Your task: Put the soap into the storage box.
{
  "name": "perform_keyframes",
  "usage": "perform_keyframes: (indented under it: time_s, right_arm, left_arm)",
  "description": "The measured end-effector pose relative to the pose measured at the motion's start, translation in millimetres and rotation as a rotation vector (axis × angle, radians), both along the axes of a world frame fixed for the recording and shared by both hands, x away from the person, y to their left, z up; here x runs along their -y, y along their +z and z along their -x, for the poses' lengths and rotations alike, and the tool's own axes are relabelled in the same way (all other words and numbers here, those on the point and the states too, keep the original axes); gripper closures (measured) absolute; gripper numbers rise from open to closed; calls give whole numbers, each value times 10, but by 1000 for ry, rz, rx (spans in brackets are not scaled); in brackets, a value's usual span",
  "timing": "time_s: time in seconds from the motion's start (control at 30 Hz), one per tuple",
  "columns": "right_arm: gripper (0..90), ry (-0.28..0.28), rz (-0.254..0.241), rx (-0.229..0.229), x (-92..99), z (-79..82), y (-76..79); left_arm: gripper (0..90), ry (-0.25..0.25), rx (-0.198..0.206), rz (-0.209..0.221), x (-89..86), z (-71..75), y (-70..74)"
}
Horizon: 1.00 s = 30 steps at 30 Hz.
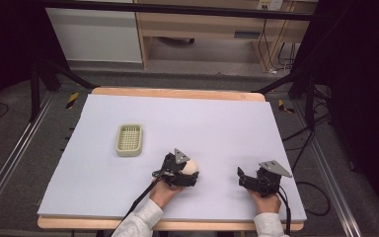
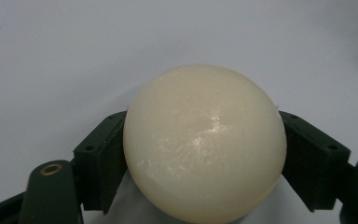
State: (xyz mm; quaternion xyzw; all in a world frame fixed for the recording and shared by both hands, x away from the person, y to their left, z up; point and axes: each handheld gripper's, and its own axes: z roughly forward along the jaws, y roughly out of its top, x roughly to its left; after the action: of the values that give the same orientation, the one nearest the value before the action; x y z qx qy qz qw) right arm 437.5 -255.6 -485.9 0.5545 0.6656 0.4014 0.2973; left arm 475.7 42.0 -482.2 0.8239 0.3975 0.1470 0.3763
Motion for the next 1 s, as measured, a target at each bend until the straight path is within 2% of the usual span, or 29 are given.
perform_keyframes:
  time_s: [0.27,1.0]
  right_arm:
    - [46,-1,0,-1,0,0,0]
    - [46,0,-4,-4,1,-2,0]
  left_arm:
    - [233,-1,-8,1,-6,-6,1]
    - [237,6,5,-15,4,9,10]
